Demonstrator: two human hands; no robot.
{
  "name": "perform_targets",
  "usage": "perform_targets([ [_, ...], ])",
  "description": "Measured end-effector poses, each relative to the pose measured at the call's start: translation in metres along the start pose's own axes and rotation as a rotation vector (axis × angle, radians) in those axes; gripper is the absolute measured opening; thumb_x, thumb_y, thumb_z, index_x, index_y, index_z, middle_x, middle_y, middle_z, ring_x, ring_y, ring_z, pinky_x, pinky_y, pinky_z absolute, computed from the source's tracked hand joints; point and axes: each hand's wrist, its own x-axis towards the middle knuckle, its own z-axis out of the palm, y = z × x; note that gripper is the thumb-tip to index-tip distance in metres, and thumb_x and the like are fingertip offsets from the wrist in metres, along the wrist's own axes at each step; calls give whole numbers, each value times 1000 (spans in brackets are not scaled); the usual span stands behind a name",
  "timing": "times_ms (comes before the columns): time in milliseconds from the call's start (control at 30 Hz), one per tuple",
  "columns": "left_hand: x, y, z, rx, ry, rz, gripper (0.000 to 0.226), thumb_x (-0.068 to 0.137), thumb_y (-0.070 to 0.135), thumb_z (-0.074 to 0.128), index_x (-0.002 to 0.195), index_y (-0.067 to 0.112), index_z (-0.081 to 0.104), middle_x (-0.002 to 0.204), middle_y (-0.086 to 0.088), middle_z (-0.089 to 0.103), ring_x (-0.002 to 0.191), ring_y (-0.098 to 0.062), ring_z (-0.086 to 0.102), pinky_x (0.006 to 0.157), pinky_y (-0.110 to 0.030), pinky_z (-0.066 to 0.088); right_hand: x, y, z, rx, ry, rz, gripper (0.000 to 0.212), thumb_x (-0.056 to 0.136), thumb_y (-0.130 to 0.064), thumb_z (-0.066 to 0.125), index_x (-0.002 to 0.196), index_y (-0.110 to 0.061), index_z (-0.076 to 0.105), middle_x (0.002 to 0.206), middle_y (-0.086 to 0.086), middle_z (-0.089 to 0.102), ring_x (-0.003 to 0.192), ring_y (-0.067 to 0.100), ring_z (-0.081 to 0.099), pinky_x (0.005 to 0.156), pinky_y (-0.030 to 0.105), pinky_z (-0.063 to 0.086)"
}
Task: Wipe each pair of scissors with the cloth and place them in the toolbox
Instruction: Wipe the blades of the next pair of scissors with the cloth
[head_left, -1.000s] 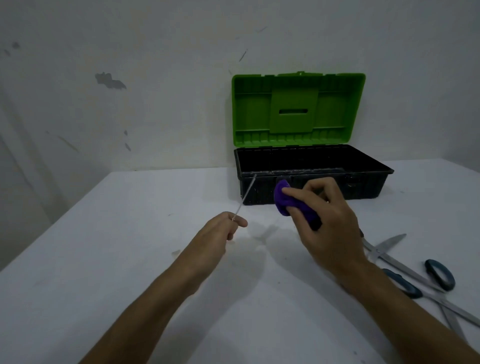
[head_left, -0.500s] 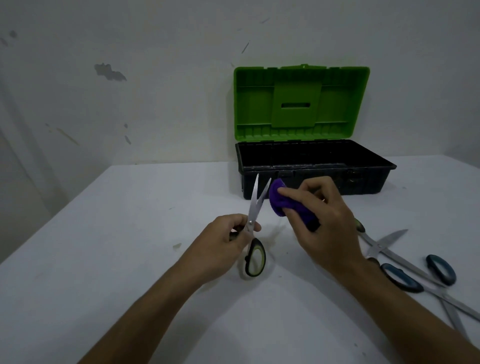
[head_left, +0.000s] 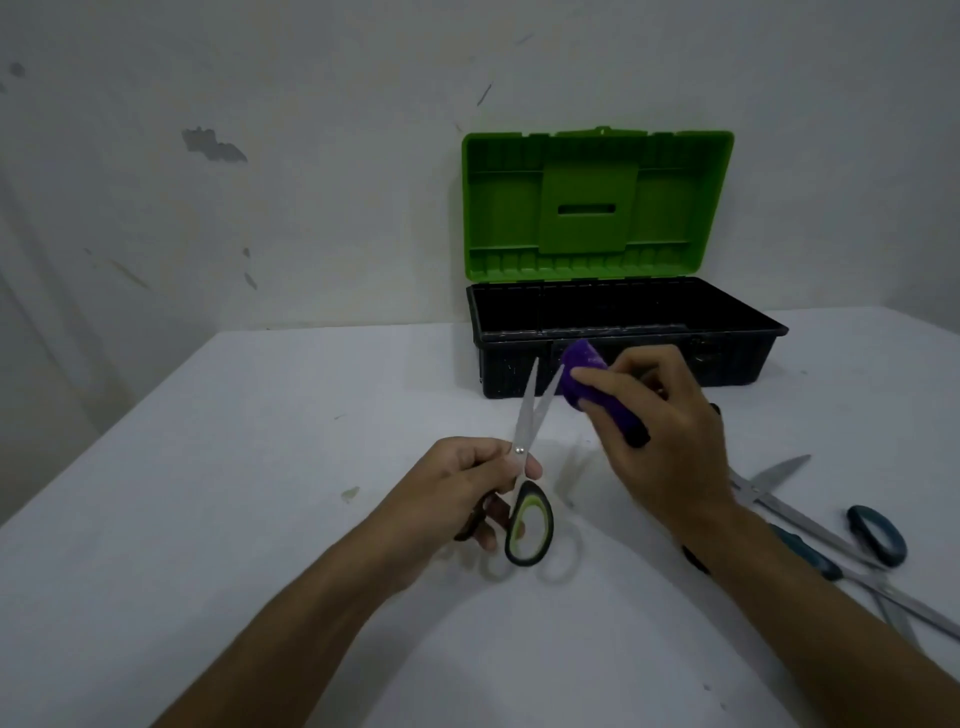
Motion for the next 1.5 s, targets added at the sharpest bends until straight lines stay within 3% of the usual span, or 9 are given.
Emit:
perform_targets([
  [200,1,2,-9,-21,81,23,25,101,17,47,85,13,67,80,-7,66,59,-10,57,45,-20,39,0,-20,3,78,-2,-158,30,90,-24,65,116,-11,66,112,4,48,94,10,48,74,17,45],
  [367,2,-1,-4,0,63,-34,18,98,16,53,89,6,66,63,-1,57,49,-9,47,42,-20,34,-6,-24,6,135,-126,-240,33,93,-28,60,125,-21,55,118,4,50,98,15,51,76,18,45],
  [533,-2,1,-4,80,-30,-49,24,79,26,78,69,17,59,54,5,49,42,-6,36,41,-17,29,-1,-9,13,26,-70,-45,35,88,-22,65,122,-15,63,115,7,53,96,20,54,71,30,52],
  [633,-2,-1,0,111,-2,-92,26,74,24,82,65,18,58,55,2,52,42,-8,39,40,-19,30,-1,-5,8,21,-8,-4,38,86,-18,68,123,-13,62,114,7,51,96,17,52,74,21,49],
  [933,3,3,-1,-56,188,-84,13,55,15,56,48,24,49,59,0,40,50,-13,34,49,-26,26,-2,-23,7,124,-39,-113,37,88,-24,63,122,-9,63,117,3,47,97,15,53,73,20,50],
  [1167,3,0,2,-193,153,-137,6,74,15,49,71,14,43,64,-1,47,61,-17,37,56,-29,30,-2,-21,6,129,-42,-76,37,88,-24,63,122,-8,65,116,3,49,96,14,53,70,24,53],
  [1300,3,-1,-1,-44,142,-20,33,102,3,31,103,13,62,83,0,74,81,-16,67,78,-29,52,-2,-22,5,135,-40,-85,36,89,-23,64,122,-9,65,116,2,49,96,12,52,70,22,51],
  [1367,2,0,-4,35,122,34,32,105,9,33,112,18,63,94,4,78,91,-11,71,74,-17,56,-2,-22,5,137,-39,-86,37,89,-24,63,123,-9,64,117,3,48,96,14,53,70,25,53],
  [1500,2,0,-4,50,110,85,26,104,19,40,112,16,65,95,1,78,84,-15,75,67,-20,58,-2,-24,4,162,-33,-107,36,90,-24,63,124,-13,60,117,4,48,94,14,53,69,25,52],
])
